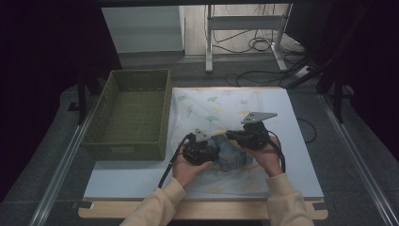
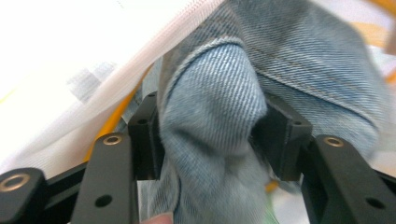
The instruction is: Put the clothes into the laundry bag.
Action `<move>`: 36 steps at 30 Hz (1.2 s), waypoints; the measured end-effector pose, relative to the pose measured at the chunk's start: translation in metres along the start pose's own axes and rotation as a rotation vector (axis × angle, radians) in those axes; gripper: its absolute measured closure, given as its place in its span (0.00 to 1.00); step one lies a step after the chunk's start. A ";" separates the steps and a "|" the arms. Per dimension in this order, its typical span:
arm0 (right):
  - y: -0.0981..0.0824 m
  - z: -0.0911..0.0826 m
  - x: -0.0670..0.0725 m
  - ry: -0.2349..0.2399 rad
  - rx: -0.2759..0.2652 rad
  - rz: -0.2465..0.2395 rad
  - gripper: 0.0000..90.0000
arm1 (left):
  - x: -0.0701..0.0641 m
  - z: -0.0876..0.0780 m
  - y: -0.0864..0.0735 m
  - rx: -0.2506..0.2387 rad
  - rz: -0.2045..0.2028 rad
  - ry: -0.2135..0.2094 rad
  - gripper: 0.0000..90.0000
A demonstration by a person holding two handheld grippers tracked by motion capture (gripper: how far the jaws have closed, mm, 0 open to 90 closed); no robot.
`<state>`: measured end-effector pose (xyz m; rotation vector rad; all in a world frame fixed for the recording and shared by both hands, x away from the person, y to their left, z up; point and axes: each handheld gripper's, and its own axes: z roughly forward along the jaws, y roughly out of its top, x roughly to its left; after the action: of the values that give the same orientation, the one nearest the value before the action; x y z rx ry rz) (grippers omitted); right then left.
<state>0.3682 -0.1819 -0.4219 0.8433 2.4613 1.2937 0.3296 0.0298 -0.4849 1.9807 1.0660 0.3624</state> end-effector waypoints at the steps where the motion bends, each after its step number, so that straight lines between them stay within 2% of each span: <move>1: 0.000 0.000 0.000 -0.002 0.000 0.000 0.98 | 0.000 -0.004 -0.001 -0.004 0.004 -0.006 0.51; 6: 0.000 -0.001 -0.001 -0.005 -0.001 0.001 0.98 | -0.002 -0.019 -0.004 -0.013 0.010 -0.036 0.57; 9: 0.000 0.000 -0.001 -0.005 0.001 0.001 0.98 | -0.004 -0.017 -0.007 0.023 0.007 -0.075 0.59; 10: 0.000 0.000 -0.001 -0.004 0.001 0.002 0.98 | -0.005 -0.016 -0.008 0.027 0.013 -0.073 0.60; 14: 0.000 -0.001 0.000 0.008 -0.005 0.006 0.98 | -0.015 -0.005 -0.010 0.055 0.079 -0.039 0.77; 15: 0.000 -0.001 0.000 0.008 -0.005 0.006 0.98 | -0.015 -0.005 -0.010 0.055 0.079 -0.039 0.79; 17: 0.000 0.000 0.000 0.007 -0.001 0.006 0.98 | -0.019 0.006 -0.010 0.059 0.102 -0.013 0.82; 19: 0.000 0.000 0.000 0.006 0.000 0.006 0.98 | -0.019 0.011 -0.008 0.059 0.101 -0.004 0.84; 22: 0.000 0.000 0.000 0.005 -0.001 0.004 0.98 | -0.015 0.020 -0.004 0.049 0.080 0.021 0.85; 30: -0.001 -0.002 -0.003 -0.014 0.001 0.009 0.98 | -0.009 0.042 0.002 0.020 0.041 0.055 0.84; 33: -0.002 -0.002 -0.004 -0.020 0.001 0.007 0.98 | -0.007 0.047 0.004 0.013 0.021 0.054 0.84; 36: -0.002 -0.002 -0.004 -0.025 0.000 0.012 0.98 | -0.007 0.043 0.004 0.007 0.016 0.040 0.81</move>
<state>0.3699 -0.1871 -0.4227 0.8708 2.4405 1.2793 0.3527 0.0003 -0.5068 1.9968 1.0785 0.4091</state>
